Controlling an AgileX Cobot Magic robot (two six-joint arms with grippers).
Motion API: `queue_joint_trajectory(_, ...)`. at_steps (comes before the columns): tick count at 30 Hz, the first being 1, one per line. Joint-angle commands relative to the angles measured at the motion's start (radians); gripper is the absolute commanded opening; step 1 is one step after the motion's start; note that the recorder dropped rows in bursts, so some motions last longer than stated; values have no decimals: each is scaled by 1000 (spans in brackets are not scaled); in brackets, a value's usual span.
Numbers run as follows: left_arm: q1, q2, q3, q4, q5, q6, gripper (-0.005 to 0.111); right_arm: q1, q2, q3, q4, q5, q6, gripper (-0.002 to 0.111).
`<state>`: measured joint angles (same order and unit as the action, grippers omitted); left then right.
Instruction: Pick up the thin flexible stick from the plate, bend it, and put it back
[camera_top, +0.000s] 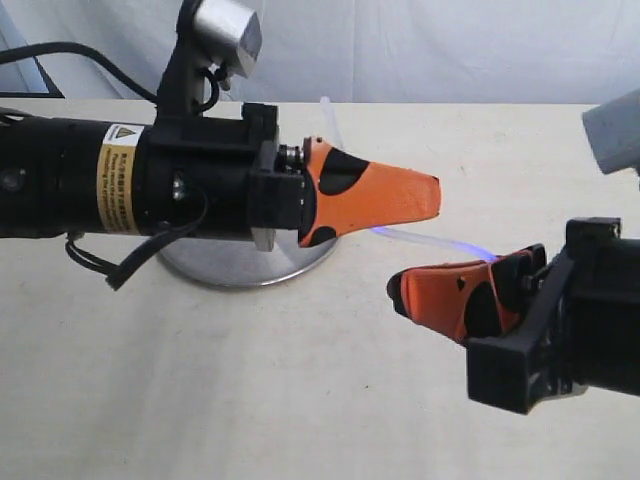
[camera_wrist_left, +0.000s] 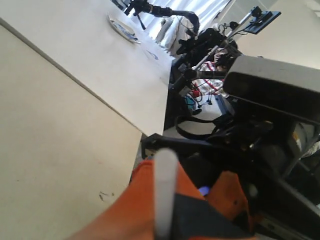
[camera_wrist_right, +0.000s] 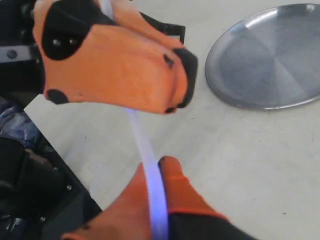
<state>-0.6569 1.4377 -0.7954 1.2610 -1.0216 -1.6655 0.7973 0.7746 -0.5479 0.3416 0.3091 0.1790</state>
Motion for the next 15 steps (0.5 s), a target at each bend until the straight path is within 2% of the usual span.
queue_joint_trajectory(1, -5, 0, 6, -7, -41, -2, 0, -7, -2, -6, -25, -27, 1, -1)
queue_joint_trajectory(6, -5, 0, 6, -119, -118, 0, 0, -7, 44, -6, -15, 8, 1, -1)
queue_joint_trajectory(15, -5, 0, 6, -163, -125, 0, 0, -7, 63, -6, -1, 55, -8, -1)
